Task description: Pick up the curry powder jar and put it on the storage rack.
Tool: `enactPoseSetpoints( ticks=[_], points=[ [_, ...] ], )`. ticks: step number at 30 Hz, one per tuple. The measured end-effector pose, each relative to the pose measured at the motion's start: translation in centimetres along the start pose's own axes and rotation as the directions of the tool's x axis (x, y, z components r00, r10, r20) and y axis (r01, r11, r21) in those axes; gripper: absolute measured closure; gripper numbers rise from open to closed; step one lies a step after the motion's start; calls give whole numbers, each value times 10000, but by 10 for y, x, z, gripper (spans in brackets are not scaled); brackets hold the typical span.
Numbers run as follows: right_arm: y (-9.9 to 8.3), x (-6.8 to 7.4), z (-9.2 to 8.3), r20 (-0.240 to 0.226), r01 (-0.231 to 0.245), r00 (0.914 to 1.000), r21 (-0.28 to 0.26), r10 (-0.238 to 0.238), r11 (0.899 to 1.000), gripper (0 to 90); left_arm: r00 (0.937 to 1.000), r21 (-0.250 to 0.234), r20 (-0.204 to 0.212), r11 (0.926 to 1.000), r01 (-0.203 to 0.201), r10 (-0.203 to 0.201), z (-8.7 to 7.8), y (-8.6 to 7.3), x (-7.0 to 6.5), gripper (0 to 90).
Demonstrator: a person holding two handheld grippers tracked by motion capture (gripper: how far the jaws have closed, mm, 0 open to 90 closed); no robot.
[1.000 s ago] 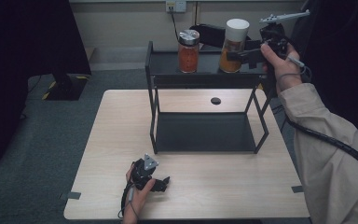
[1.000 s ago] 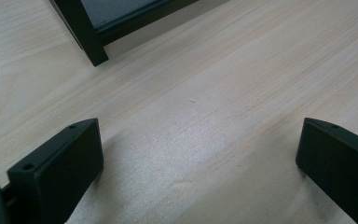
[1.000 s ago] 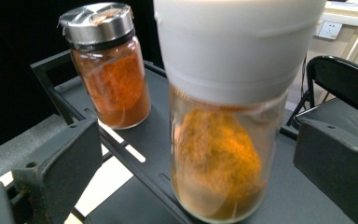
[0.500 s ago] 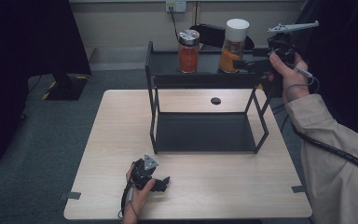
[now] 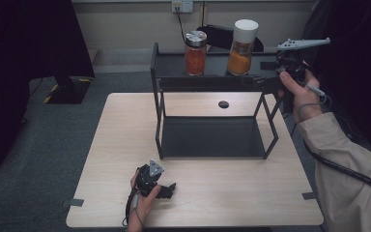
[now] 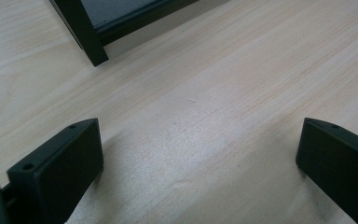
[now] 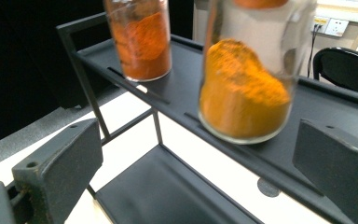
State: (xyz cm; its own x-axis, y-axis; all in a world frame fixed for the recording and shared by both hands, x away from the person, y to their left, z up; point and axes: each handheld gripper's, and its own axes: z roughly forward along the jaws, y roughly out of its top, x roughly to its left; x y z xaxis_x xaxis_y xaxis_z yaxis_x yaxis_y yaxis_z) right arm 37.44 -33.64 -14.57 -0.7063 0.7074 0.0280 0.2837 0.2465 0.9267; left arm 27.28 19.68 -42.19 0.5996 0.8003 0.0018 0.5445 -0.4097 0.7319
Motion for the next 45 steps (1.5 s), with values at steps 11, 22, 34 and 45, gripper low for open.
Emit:
enactPoseSetpoints(
  ticks=[11,22,34,45],
  points=[
    [-19,11,-2,-270,169,9995,26,-168,9999,6,10000,-14,-7,10000,4,-4,0,0,0,0],
    [-39,17,2,-475,183,9987,-37,-185,9998,5,10000,-18,-7,10000,5,-5,0,0,0,0],
    [-62,25,8,-848,243,9961,18,-241,9997,5,10000,-16,-9,10000,0,0,0,0,0,0],
    [-96,24,18,-1104,-62,9939,157,79,9999,3,10000,-5,-12,10000,-16,16,0,0,0,0]
  ],
)
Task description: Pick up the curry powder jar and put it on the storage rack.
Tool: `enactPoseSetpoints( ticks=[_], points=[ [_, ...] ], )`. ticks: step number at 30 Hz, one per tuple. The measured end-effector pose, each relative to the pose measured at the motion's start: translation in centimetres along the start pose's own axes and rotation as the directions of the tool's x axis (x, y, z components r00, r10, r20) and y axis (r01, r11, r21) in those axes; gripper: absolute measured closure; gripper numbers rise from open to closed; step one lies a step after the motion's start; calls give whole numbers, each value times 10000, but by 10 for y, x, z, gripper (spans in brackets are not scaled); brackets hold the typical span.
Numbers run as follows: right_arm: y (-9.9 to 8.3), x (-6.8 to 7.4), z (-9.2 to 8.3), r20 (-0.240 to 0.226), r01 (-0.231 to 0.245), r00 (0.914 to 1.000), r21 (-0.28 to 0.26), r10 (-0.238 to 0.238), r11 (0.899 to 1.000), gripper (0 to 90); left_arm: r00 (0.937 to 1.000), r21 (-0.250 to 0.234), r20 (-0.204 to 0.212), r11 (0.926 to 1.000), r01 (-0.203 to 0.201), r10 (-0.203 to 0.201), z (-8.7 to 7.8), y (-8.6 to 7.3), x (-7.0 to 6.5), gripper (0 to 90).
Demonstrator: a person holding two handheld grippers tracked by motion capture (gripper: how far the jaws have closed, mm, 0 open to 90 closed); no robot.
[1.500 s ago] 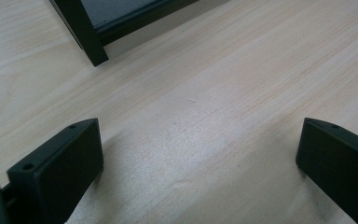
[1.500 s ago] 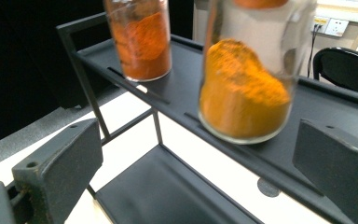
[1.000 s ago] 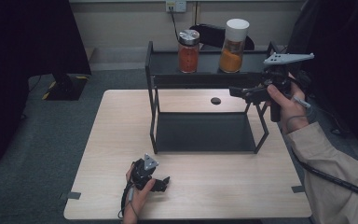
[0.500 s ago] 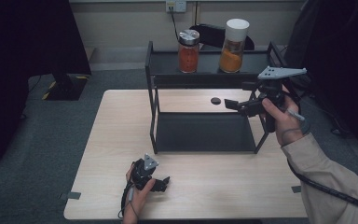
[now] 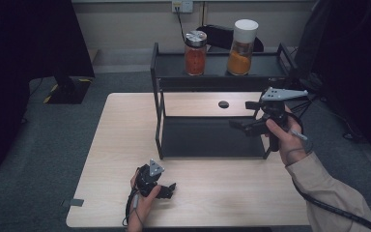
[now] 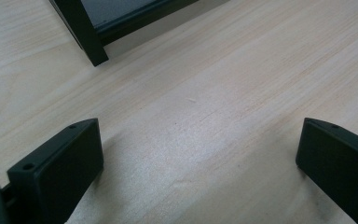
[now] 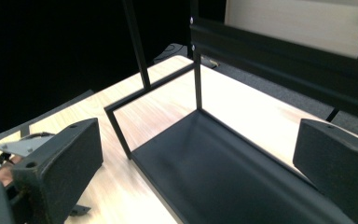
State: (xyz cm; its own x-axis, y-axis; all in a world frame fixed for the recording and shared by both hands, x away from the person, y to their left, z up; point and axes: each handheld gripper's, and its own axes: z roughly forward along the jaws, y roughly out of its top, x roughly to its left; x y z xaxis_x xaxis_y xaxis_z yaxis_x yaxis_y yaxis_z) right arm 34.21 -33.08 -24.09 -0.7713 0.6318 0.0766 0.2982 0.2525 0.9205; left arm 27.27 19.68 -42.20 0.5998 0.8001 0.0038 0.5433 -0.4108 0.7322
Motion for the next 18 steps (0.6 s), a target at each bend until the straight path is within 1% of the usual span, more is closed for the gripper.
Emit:
enactPoseSetpoints(
  ticks=[3,7,9,13,18],
  points=[
    [-11,-3,3,-57,-159,9999,61,159,9999,3,10000,2,0,10000,-1,1,0,0,0,0],
    [-24,-5,8,22,-323,9995,130,323,9994,2,10000,3,1,10000,-2,2,0,0,0,0],
    [-29,-6,10,24,-302,9995,222,302,9993,3,10000,2,0,10000,-1,1,0,0,0,0],
    [-39,-8,14,-34,-472,9989,279,473,9985,3,10000,2,-1,10000,-1,1,0,0,0,0],
    [-50,-7,19,-4,-437,9990,423,438,9981,2,10000,4,1,10000,-2,2,0,0,0,0]
  ],
)
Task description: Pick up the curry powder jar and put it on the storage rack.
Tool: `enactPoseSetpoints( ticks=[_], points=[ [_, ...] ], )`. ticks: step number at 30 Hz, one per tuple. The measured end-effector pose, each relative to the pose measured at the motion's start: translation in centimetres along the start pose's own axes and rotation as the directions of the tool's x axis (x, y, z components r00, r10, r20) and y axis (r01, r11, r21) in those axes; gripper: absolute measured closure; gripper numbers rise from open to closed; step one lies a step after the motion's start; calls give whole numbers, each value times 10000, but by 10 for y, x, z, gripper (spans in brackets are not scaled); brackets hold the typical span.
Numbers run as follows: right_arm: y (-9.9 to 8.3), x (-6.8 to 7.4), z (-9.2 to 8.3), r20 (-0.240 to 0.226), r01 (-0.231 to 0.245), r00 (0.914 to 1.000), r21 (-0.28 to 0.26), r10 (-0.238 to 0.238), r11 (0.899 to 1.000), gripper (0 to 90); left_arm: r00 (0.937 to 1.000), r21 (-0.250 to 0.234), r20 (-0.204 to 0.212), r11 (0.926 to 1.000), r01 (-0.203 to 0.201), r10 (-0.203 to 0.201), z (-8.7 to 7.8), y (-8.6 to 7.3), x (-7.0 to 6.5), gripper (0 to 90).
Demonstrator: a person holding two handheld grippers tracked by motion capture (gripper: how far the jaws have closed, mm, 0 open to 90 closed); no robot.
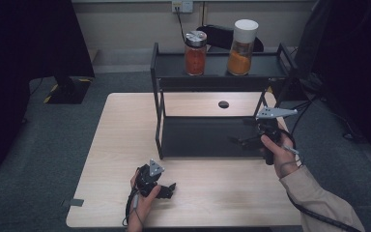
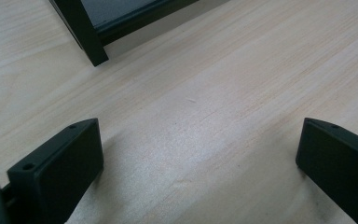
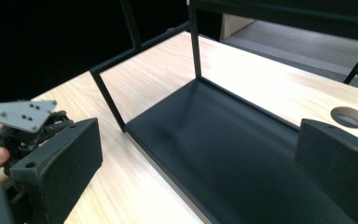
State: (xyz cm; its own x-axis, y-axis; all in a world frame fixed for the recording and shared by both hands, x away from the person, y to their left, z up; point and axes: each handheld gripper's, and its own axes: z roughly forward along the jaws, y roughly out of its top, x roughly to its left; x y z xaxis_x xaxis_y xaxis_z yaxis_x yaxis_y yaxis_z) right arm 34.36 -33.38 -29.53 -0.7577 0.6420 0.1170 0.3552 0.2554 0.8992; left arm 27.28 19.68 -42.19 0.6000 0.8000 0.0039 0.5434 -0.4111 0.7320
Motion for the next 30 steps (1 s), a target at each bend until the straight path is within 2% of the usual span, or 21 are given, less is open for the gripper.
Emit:
enactPoseSetpoints(
  ticks=[12,17,24,30],
  points=[
    [-32,-2,16,-49,-135,9999,445,138,9989,5,10000,-3,-1,10000,-1,1,0,0,0,0],
    [-45,-1,19,132,3,9999,532,-10,9986,5,10000,-3,0,10000,-1,1,0,0,0,0],
    [-63,-1,21,78,-87,9999,708,82,9975,6,10000,-4,-1,10000,0,0,0,0,0,0],
    [-78,2,22,383,94,9992,1144,-139,9934,6,10000,-6,1,10000,2,-2,0,0,0,0]
  ],
)
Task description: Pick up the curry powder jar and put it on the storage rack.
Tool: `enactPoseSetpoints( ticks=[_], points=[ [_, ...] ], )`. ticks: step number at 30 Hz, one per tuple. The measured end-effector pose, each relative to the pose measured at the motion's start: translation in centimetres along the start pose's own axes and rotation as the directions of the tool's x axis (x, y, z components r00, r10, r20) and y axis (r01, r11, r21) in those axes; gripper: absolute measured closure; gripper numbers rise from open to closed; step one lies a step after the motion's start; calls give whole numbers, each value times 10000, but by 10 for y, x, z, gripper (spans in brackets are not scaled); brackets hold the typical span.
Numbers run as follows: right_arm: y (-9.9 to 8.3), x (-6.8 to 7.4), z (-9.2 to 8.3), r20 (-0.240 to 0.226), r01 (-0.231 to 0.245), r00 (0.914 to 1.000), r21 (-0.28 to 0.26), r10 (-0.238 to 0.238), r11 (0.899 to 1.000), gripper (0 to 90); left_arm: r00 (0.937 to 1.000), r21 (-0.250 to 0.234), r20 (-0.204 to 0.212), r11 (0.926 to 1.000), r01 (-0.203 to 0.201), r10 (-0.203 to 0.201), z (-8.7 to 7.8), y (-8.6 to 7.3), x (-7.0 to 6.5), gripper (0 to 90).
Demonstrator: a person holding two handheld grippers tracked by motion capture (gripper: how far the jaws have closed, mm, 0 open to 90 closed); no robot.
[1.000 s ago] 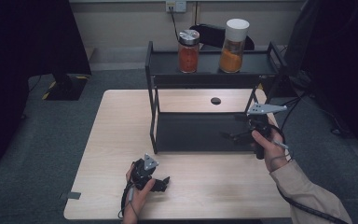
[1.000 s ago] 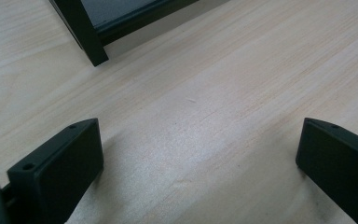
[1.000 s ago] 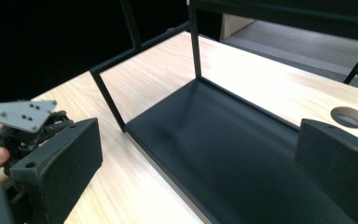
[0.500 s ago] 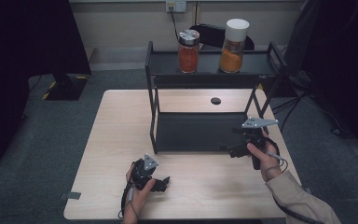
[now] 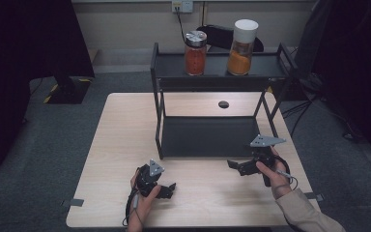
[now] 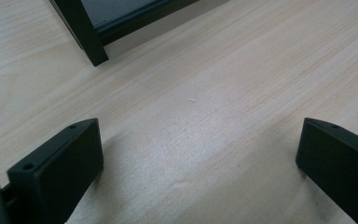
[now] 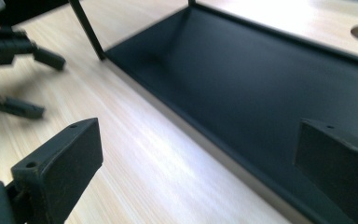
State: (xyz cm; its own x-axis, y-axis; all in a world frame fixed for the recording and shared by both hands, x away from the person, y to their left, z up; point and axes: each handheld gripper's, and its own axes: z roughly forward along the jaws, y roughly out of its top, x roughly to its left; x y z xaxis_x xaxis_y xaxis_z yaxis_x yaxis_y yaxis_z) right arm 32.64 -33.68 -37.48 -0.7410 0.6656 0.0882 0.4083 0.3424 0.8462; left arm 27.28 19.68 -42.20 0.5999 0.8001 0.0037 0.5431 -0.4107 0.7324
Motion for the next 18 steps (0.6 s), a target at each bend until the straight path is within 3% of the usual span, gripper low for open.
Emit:
enactPoseSetpoints(
  ticks=[18],
  points=[
    [-38,1,-4,384,147,9991,761,-177,9970,6,10000,1,-2,10000,1,-1,0,0,0,0]
  ],
)
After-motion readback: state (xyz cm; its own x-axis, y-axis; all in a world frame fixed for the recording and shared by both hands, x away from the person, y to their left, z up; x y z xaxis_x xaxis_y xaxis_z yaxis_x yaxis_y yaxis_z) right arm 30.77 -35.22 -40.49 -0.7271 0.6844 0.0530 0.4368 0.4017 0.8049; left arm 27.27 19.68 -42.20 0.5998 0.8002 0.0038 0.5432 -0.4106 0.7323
